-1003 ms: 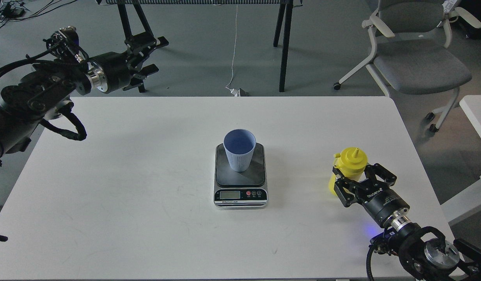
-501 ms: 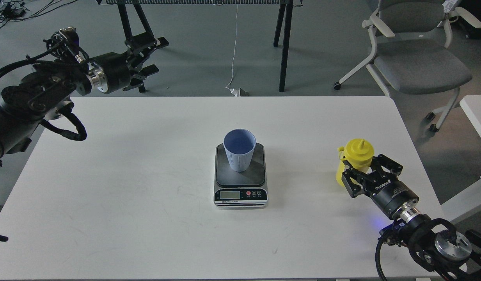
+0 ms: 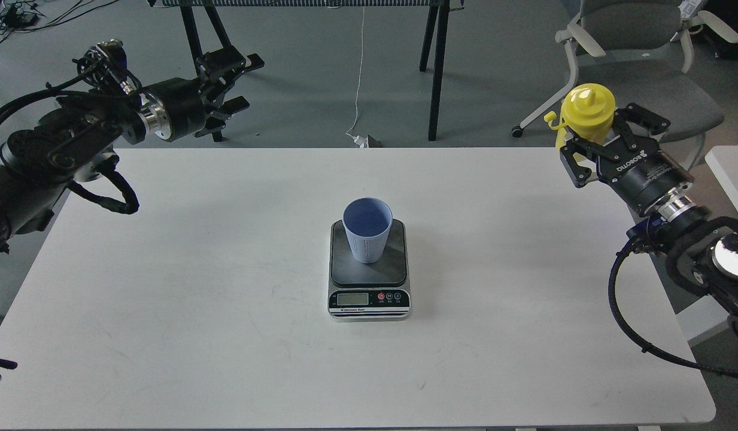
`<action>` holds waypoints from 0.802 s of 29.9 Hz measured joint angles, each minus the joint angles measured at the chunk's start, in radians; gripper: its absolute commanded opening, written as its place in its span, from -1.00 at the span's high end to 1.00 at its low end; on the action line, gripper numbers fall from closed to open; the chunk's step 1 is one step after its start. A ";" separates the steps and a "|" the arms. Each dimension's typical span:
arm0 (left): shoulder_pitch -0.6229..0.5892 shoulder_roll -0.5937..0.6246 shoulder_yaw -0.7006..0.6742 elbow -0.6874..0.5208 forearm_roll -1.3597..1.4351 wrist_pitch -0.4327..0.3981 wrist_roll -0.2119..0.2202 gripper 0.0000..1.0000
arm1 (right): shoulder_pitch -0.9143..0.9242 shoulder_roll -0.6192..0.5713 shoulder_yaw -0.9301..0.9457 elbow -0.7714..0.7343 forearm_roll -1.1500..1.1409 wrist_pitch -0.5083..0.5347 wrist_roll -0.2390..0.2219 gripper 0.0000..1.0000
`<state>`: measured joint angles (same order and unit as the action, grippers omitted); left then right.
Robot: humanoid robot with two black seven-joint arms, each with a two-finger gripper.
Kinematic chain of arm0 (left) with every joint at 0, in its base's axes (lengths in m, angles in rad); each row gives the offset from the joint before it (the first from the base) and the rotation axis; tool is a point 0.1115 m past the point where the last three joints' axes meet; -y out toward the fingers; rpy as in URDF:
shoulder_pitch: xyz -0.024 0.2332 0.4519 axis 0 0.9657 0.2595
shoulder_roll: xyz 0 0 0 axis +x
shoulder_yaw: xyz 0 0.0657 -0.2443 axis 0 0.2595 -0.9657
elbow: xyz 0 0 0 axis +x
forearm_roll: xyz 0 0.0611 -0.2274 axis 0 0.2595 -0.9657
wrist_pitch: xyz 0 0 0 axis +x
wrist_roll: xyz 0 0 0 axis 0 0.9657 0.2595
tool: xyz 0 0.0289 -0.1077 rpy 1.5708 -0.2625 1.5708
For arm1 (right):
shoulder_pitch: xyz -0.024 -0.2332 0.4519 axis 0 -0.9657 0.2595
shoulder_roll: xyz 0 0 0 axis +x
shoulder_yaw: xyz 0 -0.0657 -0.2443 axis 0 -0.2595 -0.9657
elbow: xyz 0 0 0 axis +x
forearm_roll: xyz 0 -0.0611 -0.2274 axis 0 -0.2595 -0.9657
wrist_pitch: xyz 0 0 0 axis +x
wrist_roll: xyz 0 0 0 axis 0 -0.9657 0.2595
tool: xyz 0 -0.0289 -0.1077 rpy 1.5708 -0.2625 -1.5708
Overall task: Pour seasoning into cup on scale with both arms
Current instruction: 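Lift the yellow bottle and tip it upside down over the cup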
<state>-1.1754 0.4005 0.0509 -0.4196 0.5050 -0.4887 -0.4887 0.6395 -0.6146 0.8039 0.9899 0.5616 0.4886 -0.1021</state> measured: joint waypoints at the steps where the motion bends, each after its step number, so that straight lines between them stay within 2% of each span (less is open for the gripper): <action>1: 0.000 0.001 -0.001 0.000 0.000 0.000 0.000 -0.99 | 0.044 0.011 -0.016 -0.039 -0.029 0.000 -0.007 0.67; 5: -0.003 0.004 -0.004 -0.001 -0.001 0.000 0.000 -0.99 | 0.196 0.080 -0.092 -0.177 -0.144 0.000 -0.015 0.67; 11: -0.006 0.006 -0.005 -0.001 -0.003 0.000 0.000 -0.99 | 0.300 0.187 -0.143 -0.304 -0.324 0.000 -0.013 0.68; 24: -0.005 0.004 -0.006 -0.001 -0.006 0.000 0.000 -0.99 | 0.392 0.331 -0.162 -0.331 -0.876 0.000 -0.017 0.67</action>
<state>-1.1806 0.4049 0.0450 -0.4204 0.4985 -0.4887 -0.4887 1.0318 -0.2840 0.6414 0.6592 -0.3147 0.4890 -0.1189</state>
